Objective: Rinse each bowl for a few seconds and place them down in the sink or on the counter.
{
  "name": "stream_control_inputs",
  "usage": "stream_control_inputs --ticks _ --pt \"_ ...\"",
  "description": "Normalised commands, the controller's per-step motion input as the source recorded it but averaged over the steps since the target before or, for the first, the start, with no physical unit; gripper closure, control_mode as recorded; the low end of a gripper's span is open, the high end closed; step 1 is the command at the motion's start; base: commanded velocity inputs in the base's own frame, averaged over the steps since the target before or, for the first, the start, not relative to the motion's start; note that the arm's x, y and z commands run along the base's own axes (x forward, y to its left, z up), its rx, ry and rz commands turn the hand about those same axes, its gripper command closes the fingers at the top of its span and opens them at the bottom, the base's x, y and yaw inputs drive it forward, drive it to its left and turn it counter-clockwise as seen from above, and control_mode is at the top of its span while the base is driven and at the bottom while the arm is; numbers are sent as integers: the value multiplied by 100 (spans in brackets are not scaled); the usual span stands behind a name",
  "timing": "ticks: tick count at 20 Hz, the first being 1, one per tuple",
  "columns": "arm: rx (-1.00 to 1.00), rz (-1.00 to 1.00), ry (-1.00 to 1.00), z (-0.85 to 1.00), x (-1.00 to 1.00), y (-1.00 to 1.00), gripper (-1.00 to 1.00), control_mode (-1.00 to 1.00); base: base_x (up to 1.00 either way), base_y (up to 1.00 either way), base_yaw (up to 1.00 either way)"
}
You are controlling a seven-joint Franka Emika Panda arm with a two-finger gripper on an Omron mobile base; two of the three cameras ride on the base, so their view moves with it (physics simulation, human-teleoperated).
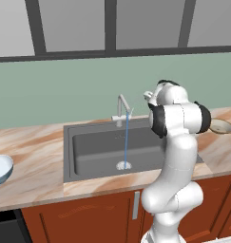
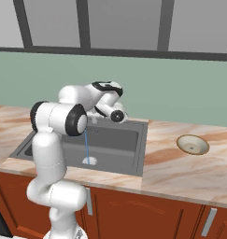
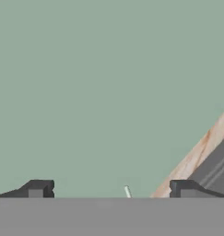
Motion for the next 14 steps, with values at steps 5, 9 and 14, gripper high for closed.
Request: stream_control_inputs --ticks 5,9,14 --pt "10 -9 4 35 -29 -23 -100 -100 0 0 0" --pt "10 -11 7 31 -19 -22 -100 -100 0 0 0" --pt "10 -15 8 24 -10 -14 -100 -100 0 0 0"
